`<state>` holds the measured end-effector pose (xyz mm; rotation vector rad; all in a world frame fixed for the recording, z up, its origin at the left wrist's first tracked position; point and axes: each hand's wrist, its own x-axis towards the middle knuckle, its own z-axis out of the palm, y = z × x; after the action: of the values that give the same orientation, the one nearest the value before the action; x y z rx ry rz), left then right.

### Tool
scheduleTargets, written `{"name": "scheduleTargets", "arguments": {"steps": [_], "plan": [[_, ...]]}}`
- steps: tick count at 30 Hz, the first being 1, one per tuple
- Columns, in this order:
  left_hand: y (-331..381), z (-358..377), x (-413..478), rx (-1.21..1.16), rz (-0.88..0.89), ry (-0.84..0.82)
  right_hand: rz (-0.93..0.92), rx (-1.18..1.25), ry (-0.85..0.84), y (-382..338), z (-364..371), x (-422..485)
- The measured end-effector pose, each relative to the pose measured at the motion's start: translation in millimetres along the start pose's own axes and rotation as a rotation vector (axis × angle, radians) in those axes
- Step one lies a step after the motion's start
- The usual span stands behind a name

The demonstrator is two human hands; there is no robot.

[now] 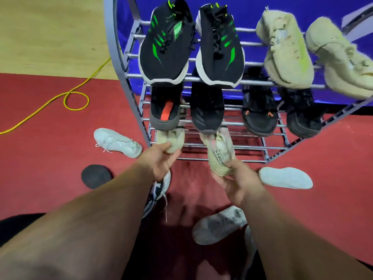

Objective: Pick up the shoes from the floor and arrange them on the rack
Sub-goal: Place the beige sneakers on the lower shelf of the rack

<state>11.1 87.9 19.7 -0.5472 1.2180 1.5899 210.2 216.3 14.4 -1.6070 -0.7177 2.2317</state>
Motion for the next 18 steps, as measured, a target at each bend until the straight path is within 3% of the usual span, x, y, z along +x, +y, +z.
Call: {"name": "scheduleTargets", "arguments": {"steps": [5, 10, 15, 18], "plan": [[-11, -17, 31, 0.118, -0.035, 0.085, 0.049, 0.145, -0.004, 10, 23, 22], [-11, -20, 45, 0.145, -0.062, 0.052, 0.067, 0.250, -0.037, 10, 58, 42], [-8, -27, 54, 0.174, -0.093, 0.022, 0.116, 0.000, -0.011, 19, 78, 64], [-6, -30, 60, 0.151, -0.038, 0.011, 0.123, -0.016, 0.025, 29, 82, 71]]}}
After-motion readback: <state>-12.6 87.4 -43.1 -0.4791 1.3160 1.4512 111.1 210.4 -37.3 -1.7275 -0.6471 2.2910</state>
